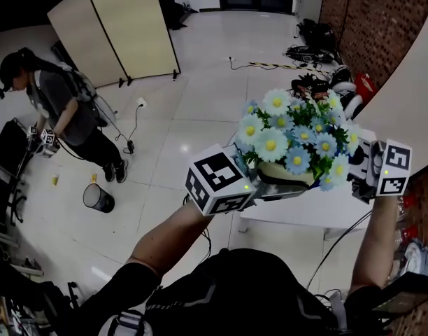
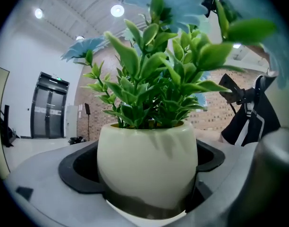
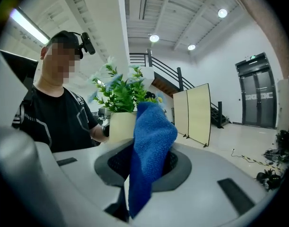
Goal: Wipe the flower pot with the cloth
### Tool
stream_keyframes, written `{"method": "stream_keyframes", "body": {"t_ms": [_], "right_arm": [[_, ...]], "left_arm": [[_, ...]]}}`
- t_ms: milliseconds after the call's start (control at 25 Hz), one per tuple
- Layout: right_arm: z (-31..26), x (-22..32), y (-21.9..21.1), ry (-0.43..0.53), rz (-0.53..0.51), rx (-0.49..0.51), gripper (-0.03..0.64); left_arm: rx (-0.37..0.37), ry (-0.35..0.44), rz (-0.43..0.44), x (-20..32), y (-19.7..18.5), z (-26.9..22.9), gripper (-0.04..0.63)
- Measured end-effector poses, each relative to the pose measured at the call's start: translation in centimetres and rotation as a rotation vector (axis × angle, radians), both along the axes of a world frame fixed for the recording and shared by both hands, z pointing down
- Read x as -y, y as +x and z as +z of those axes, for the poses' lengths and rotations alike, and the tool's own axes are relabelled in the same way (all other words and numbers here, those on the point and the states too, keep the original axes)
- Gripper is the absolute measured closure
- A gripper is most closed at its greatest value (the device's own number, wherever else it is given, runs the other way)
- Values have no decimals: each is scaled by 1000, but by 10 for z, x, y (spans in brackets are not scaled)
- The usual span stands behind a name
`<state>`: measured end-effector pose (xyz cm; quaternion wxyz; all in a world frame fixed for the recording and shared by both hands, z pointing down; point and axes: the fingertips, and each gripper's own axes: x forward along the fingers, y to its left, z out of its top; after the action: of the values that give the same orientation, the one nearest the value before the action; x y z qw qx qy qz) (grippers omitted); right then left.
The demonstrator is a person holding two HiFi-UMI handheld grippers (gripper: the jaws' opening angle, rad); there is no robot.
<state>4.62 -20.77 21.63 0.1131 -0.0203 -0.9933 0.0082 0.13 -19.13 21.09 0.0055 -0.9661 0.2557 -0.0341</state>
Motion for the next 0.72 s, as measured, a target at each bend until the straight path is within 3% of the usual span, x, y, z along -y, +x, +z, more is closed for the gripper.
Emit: {"method": "stream_keyframes", "body": {"t_ms": [440, 600, 720], "right_arm": [[4, -69, -12, 81, -81, -64, 540], [3, -72, -6, 57, -57, -21, 540], [-3, -51, 14, 25, 26, 38, 540]], "left_arm": [[6, -26, -66, 14, -3, 13, 14], [-40, -46, -53, 15, 0, 16, 14], [-32, -35, -61, 11, -1, 14, 14]]}}
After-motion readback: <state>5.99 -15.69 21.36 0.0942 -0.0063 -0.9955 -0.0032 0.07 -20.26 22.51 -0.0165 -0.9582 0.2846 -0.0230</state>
